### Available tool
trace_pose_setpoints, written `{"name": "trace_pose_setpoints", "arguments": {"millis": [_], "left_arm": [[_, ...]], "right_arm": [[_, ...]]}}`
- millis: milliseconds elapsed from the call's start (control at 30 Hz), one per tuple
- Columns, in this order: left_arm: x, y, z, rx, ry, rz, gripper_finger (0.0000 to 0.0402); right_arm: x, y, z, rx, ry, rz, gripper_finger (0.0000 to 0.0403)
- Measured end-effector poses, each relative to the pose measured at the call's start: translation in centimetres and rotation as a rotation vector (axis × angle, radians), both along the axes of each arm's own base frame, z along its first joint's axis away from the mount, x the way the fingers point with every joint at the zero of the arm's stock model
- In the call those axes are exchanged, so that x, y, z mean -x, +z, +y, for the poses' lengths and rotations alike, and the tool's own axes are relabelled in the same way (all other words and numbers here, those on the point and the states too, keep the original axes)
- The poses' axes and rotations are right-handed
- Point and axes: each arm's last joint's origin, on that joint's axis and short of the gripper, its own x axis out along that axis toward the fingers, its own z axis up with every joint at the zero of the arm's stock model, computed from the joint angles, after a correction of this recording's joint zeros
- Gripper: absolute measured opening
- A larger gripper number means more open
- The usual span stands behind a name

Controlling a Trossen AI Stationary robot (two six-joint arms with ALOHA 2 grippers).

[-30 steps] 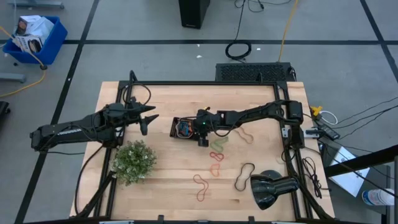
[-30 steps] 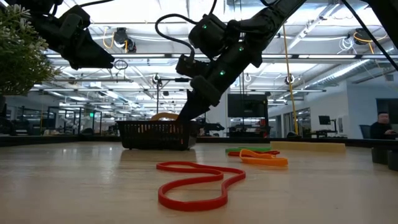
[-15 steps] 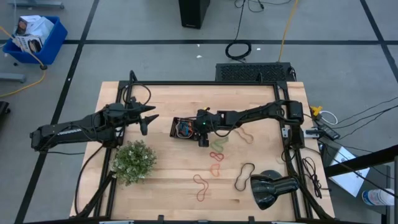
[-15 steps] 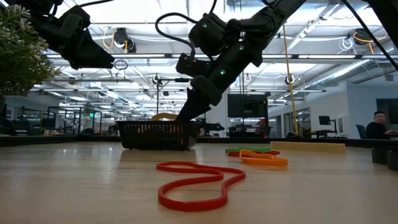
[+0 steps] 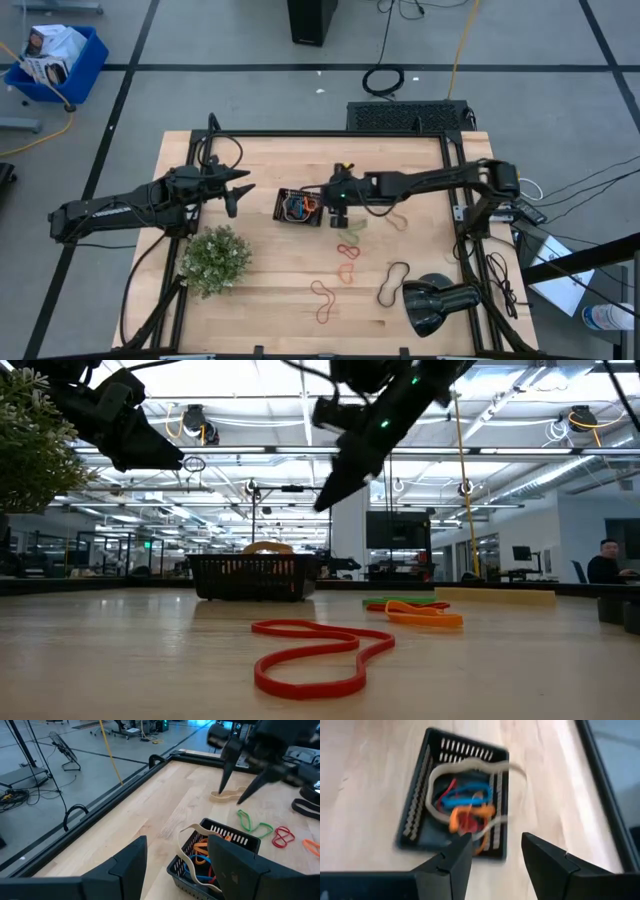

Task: Pick and place rubber bands into bin
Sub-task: Put the white rubber band into the black bin

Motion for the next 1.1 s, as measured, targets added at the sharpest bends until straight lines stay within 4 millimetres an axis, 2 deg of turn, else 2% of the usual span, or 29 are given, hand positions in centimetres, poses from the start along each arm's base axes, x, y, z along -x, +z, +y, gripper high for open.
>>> {"name": "trace_pose_setpoints", "arguments": {"millis": [233,333,433,533,767,867,1100], "left_arm": [[0.0,0.0,0.0,0.000,0.000,0.001,0.0216],[0.0,0.0,0.0,0.000,0.000,0.001,0.0216],[0.0,0.0,0.0,0.000,0.000,0.001,0.0216],[0.0,0.0,0.0,0.000,0.000,0.001,0.0216],[0.0,0.0,0.0,0.002,0.001,0.000,0.0216],[0.0,0.0,0.0,0.002,0.000,0.000,0.0216],[0.0,0.0,0.0,0.002,0.001,0.000,0.0216]], "right_arm": [[4.4,2.8,0.5,-0.170,-0.203,0.122,0.0164],[6.5,3.4,0.5,-0.256,-0.364,0.200,0.0161],[8.2,3.5,0.5,-0.249,-0.499,0.246,0.0161],[9.2,2.5,0.4,-0.208,-0.551,0.244,0.0163],[10.9,-2.1,0.5,-0.184,-0.525,0.265,0.0161],[11.4,-3.8,0.0,-0.211,-0.595,0.237,0.0160],[12.4,-5.7,-1.6,-0.252,-0.711,0.191,0.0160]]}}
